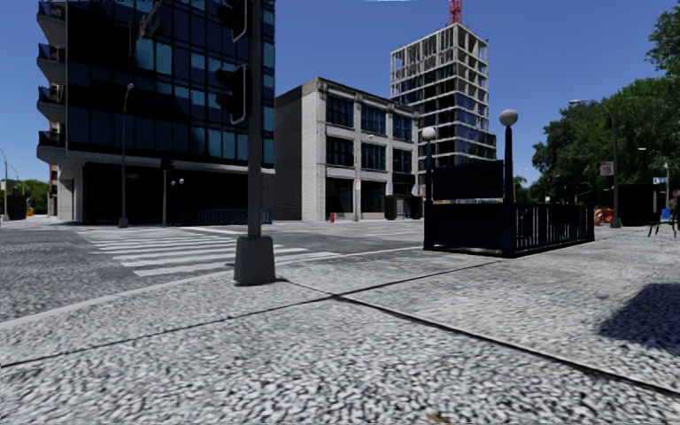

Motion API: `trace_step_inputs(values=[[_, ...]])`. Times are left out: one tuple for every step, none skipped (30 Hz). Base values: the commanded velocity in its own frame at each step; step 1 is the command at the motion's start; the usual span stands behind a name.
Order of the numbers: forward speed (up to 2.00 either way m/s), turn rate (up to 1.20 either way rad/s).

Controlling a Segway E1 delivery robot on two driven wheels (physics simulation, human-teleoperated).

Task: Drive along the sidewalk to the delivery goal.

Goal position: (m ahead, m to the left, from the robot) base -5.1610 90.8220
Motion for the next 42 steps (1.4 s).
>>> trace_step_inputs(values=[[0.73, -0.65], [0.73, -0.65], [0.73, -0.65], [0.73, -0.65], [0.73, -0.63], [0.77, -0.56], [0.97, -0.42], [0.97, -0.42], [1.37, -0.18], [1.75, 0.00], [1.84, 0.00], [1.84, 0.00], [1.87, 0.00], [1.87, 0.00], [1.87, 0.00], [1.87, 0.00], [1.87, 0.00], [1.87, 0.00], [1.87, 0.00], [1.87, 0.00], [1.87, 0.00], [1.87, 0.00], [1.87, 0.00], [1.87, 0.00], [1.87, 0.00], [1.87, 0.00], [1.87, 0.00], [1.87, 0.00], [1.87, 0.00], [1.87, 0.00], [1.87, 0.00], [1.87, 0.10], [1.87, 0.10], [1.87, 0.20], [1.87, 0.29], [1.87, 0.33], [1.87, 0.35], [1.87, 0.35], [1.87, 0.39], [1.87, 0.42], [1.87, 0.43], [1.87, 0.43]])
